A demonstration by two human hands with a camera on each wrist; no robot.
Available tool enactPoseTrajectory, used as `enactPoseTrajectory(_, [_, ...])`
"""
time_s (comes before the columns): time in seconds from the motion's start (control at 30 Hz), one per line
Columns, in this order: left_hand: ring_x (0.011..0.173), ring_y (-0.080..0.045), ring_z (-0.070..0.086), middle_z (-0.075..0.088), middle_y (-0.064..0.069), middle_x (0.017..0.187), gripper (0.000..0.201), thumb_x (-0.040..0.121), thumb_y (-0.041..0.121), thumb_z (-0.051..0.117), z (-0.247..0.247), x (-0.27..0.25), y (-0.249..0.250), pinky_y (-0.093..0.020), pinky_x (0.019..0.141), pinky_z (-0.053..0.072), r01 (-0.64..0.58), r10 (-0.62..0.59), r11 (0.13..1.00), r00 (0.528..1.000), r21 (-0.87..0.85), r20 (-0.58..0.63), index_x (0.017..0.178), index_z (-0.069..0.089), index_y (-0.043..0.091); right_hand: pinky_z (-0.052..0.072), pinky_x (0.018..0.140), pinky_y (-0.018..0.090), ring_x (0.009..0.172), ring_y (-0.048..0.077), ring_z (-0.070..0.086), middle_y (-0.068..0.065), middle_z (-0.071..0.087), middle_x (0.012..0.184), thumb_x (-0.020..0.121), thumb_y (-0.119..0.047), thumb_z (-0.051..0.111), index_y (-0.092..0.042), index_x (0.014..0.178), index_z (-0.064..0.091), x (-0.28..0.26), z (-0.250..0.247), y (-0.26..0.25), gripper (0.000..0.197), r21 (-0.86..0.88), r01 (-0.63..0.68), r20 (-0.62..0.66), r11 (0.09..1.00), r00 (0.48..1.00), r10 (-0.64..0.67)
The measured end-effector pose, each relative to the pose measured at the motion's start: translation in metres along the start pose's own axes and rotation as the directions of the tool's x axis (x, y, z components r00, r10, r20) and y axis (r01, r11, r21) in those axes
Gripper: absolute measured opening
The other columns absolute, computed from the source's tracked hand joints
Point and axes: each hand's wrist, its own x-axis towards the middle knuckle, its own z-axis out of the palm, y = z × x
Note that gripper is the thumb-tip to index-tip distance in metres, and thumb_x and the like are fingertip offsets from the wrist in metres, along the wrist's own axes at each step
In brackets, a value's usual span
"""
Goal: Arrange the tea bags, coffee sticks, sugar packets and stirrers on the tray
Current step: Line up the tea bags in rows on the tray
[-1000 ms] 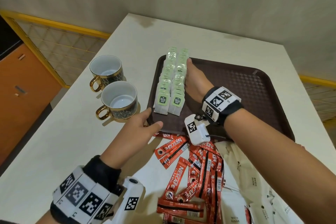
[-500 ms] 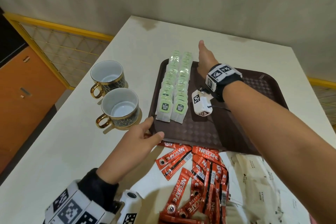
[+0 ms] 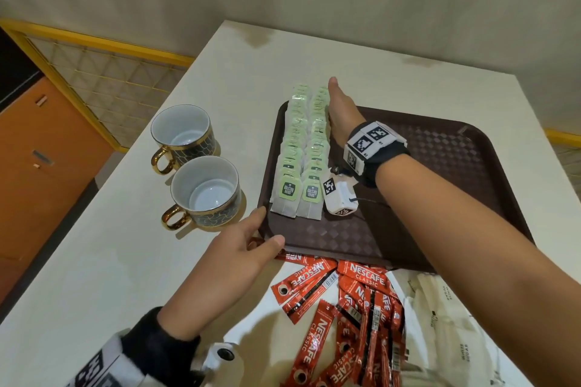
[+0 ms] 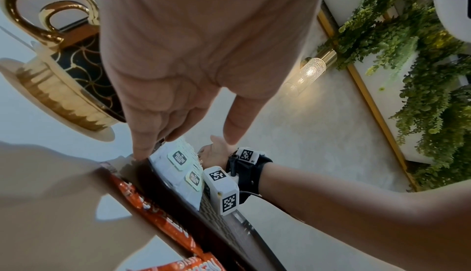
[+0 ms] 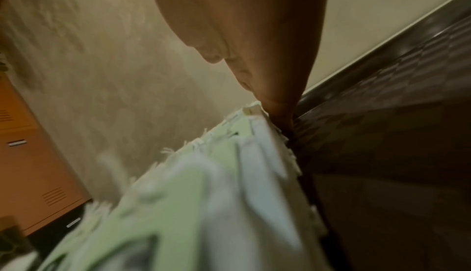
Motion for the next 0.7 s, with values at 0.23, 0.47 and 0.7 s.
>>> enactPoseTrajectory(0.23, [0.097, 0.027, 0.035, 0.039, 0.036, 0.13, 0.061, 0.096, 0.026, 0.058, 0.001, 0.0, -0.004, 0.003, 0.079, 0.03, -0.047, 0.047, 0.999, 0.999, -0.007, -0.011, 0.151, 0.03, 0.029, 0.026, 0.119, 0.044, 0.139, 0.021, 0.039, 0.003, 0.039, 0.153, 0.07, -0.084, 0.032, -0.02, 0.151, 0.032, -0.023, -0.006, 0.01, 0.103, 0.057, -0.038, 0.042, 0.998, 0.998, 0.036])
enactPoseTrajectory(0.47, [0.089, 0.019, 0.06, 0.064, 0.033, 0.1, 0.024, 0.101, 0.019, 0.049, -0.002, -0.009, 0.066, -0.002, 0.073, 0.045, -0.209, 0.192, 0.964, 0.975, -0.166, -0.112, 0.116, 0.057, 0.036, 0.022, 0.116, 0.033, 0.143, 0.024, 0.032, 0.011, 0.034, 0.155, 0.102, -0.054, 0.02, -0.009, 0.15, 0.031, -0.106, -0.017, -0.019, 0.066, 0.065, -0.068, -0.026, 0.996, 0.997, 0.07])
enactPoseTrajectory(0.7, [0.092, -0.026, 0.044, 0.048, -0.008, 0.097, 0.022, 0.104, 0.02, 0.034, -0.015, 0.093, 0.176, -0.031, 0.089, 0.033, -0.241, 0.198, 0.932, 0.964, -0.27, -0.175, 0.092, 0.051, 0.016, 0.02, 0.116, 0.035, 0.145, 0.026, 0.027, 0.011, 0.029, 0.157, 0.1, -0.06, 0.018, -0.008, 0.151, 0.028, -0.112, -0.018, -0.033, 0.074, 0.126, -0.074, -0.039, 0.989, 0.996, 0.079])
